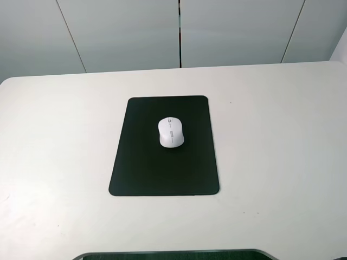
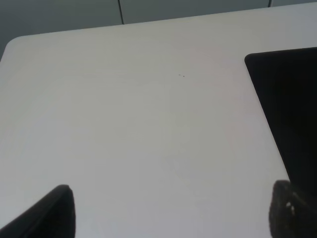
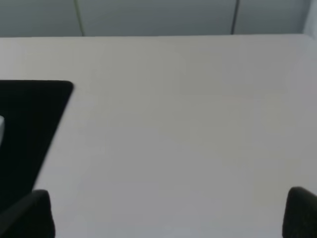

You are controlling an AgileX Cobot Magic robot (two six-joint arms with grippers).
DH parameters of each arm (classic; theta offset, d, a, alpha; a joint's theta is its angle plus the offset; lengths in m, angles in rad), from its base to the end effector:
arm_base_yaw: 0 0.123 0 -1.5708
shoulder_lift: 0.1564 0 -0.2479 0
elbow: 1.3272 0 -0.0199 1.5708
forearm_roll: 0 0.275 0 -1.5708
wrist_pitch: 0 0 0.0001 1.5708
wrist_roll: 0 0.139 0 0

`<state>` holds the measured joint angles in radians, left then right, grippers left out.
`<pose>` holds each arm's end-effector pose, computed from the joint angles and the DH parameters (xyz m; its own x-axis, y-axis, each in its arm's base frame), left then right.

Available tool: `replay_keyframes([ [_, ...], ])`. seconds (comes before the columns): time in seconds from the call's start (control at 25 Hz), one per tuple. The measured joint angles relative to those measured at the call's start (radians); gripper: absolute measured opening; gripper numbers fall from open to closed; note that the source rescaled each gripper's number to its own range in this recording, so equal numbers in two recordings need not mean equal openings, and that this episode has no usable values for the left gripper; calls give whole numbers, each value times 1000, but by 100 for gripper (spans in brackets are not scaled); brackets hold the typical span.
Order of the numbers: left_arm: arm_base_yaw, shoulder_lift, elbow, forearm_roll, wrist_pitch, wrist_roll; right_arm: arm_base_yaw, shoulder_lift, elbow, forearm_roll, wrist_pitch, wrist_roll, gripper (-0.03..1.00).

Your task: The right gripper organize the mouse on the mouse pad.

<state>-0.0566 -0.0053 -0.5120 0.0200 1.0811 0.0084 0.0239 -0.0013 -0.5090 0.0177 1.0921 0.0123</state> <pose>0.0933 -0.0028 0.2691 -0.4572 0.0437 -0.8883 0.0491 0.9985 0.0239 0.0934 0.0044 0.2664 -0.4752 0.0091 -0.8799 -0.0280 0.9993 0.0255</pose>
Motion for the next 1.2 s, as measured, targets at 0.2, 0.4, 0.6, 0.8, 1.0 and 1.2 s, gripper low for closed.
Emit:
replay_keyframes([
  [0.2, 0, 0, 0, 0, 0, 0, -26, 0, 0, 0, 2, 0, 100],
  [0.4, 0, 0, 0, 0, 0, -2, -26, 0, 0, 0, 2, 0, 100],
  [0.6, 0, 0, 0, 0, 0, -2, -26, 0, 0, 0, 2, 0, 100],
  [0.8, 0, 0, 0, 0, 0, -2, -26, 0, 0, 0, 2, 0, 100],
  [1.0, 0, 0, 0, 0, 0, -2, -26, 0, 0, 0, 4, 0, 100],
  [1.2, 0, 0, 0, 0, 0, -2, -26, 0, 0, 0, 4, 0, 100],
])
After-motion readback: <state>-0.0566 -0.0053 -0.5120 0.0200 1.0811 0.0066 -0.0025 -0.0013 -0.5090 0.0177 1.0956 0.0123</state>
